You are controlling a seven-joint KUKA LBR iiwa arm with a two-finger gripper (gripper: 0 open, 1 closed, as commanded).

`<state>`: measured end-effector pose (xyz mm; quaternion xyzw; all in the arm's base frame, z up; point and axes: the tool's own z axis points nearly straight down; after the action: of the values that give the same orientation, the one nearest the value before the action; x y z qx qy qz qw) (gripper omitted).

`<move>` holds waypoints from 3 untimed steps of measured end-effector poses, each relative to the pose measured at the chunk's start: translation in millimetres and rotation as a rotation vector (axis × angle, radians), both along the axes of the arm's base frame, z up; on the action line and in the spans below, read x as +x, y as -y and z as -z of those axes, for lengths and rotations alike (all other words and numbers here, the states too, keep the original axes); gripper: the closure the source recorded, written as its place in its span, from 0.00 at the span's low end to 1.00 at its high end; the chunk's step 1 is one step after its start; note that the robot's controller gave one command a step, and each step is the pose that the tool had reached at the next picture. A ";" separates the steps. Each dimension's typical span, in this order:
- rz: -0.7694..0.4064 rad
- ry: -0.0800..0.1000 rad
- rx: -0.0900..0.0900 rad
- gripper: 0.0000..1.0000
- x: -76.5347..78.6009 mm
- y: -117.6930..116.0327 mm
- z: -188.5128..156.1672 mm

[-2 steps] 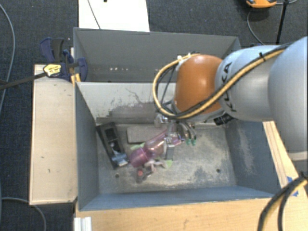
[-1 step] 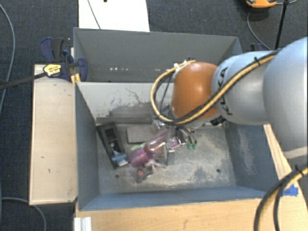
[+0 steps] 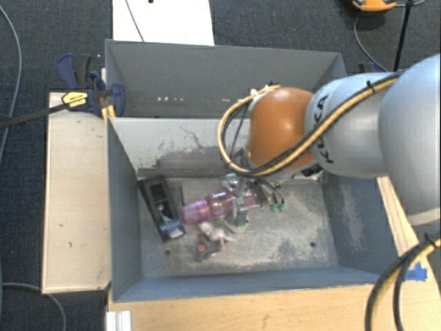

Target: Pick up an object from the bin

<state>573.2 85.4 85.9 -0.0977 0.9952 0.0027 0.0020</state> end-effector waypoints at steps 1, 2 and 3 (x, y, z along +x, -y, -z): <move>0.000 0.000 0.000 1.00 0.0 0.0 0.1; -0.077 0.016 -0.003 1.00 -6.0 -6.0 1.8; -0.494 0.004 -0.001 1.00 -0.5 4.2 -99.5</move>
Offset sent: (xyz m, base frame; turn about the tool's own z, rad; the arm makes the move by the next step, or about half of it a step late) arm -0.0278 0.0233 -0.0159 -0.2003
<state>572.6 81.2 185.4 -0.3379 0.9412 0.0026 0.0033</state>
